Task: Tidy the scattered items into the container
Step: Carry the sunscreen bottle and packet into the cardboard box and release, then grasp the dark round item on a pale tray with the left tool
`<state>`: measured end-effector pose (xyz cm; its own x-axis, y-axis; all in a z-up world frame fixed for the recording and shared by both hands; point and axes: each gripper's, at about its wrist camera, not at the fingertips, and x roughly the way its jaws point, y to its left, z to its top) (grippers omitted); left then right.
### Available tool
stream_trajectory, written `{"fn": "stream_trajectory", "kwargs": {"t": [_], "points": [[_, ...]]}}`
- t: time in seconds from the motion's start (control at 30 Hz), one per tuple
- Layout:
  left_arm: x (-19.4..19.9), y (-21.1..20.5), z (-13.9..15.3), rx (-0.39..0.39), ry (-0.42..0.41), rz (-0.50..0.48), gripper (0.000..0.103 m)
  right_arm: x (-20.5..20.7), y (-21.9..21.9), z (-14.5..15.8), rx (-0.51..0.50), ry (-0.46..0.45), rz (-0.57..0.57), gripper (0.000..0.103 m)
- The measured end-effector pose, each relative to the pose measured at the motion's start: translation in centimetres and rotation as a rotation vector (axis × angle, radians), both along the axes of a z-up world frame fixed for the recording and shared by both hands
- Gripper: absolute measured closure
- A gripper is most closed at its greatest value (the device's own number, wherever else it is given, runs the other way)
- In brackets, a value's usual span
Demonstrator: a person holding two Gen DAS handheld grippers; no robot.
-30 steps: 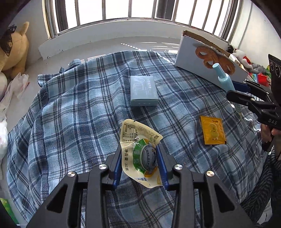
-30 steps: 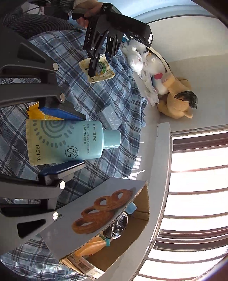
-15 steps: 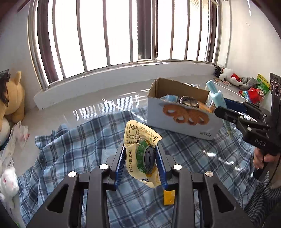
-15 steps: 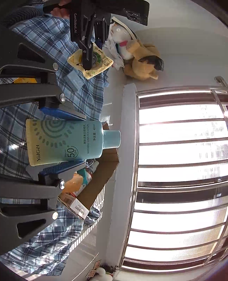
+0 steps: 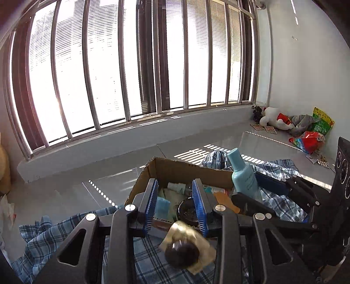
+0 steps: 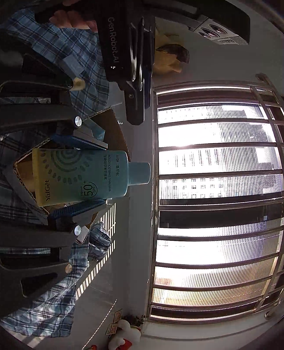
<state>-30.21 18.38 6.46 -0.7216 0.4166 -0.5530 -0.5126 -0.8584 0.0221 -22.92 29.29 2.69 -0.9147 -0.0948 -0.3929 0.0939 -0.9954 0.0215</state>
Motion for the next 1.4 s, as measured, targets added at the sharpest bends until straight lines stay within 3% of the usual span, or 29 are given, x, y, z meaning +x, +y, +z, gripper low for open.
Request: {"fn": "stream_trajectory", "kwargs": {"t": [0.17, 0.33, 0.4, 0.5, 0.6, 0.8, 1.0, 1.13, 1.2, 1.3, 1.4], "points": [[-1.9, 1.8, -1.0, -0.01, -0.047, 0.014, 0.068, -1.5, 1.0, -1.0, -0.042, -0.07, 0.028, 0.059], [-2.1, 2.1, -3.3, -0.104, -0.048, 0.027, 0.065, -1.5, 1.4, -1.6, -0.051, -0.09, 0.033, 0.06], [-1.9, 1.8, -3.9, -0.132, -0.042, 0.046, 0.036, -1.5, 1.3, -2.1, -0.04, -0.109, 0.035, 0.06], [-0.9, 0.3, -4.1, -0.12, -0.031, 0.063, 0.023, -0.4, 1.3, -2.2, -0.046, -0.108, 0.049, 0.055], [0.6, -1.5, -4.1, -0.106, -0.045, 0.063, 0.022, 1.5, 0.7, -1.8, -0.046, -0.086, 0.087, 0.044], [4.5, -5.0, -5.3, -0.127, -0.114, 0.083, 0.021, 4.9, -1.5, -1.2, -0.069, -0.101, 0.161, 0.04], [7.9, -7.7, -7.6, -0.169, -0.208, 0.147, 0.021, 7.8, -4.1, -2.3, -0.058, -0.203, 0.196, 0.039], [10.6, -9.0, -8.6, -0.19, -0.215, 0.179, 0.021, 9.1, -5.5, -4.1, -0.089, -0.391, 0.21, 0.039], [12.0, -9.4, -9.1, -0.211, -0.217, 0.179, 0.021, 10.8, -6.5, -4.5, -0.083, -0.399, 0.253, 0.039], [13.9, -9.5, -10.1, -0.241, -0.225, 0.157, 0.021, 12.9, -8.1, -4.4, 0.008, -0.372, 0.271, 0.039], [15.4, -9.4, -11.3, -0.248, -0.271, 0.131, 0.021, 13.9, -8.5, -4.8, 0.021, -0.386, 0.285, 0.036]]}}
